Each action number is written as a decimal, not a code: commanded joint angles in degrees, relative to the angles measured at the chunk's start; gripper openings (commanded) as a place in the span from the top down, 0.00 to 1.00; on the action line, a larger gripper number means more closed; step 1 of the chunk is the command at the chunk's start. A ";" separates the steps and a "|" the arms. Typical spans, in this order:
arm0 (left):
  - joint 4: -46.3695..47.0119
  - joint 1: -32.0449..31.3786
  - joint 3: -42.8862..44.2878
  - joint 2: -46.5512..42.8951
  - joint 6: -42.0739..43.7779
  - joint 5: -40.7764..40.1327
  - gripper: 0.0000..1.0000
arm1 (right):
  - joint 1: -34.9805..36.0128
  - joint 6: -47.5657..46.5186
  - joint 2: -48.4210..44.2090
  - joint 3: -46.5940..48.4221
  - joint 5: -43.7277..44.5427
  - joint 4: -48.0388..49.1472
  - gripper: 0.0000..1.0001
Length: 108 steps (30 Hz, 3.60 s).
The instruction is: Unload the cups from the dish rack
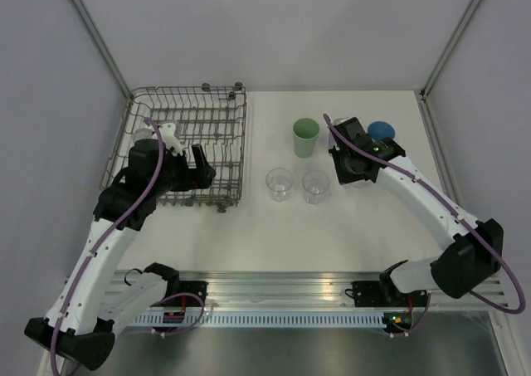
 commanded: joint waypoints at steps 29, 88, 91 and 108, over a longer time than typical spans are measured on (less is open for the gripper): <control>1.64 -0.14 -5.25 -1.33 3.36 -6.37 0.00 | -2.54 -2.43 12.62 -6.66 -3.87 8.84 0.93; -1.79 30.18 39.73 54.72 -12.64 -20.35 0.00 | -2.71 17.95 -29.84 -26.61 -37.96 49.62 0.02; -1.26 31.15 41.41 58.34 -12.64 -18.95 0.01 | -2.71 18.22 -28.78 -26.87 -39.47 50.51 0.02; 0.85 34.84 44.14 71.45 -10.09 -13.58 0.06 | -2.71 17.69 -30.36 -28.81 -35.16 50.86 0.02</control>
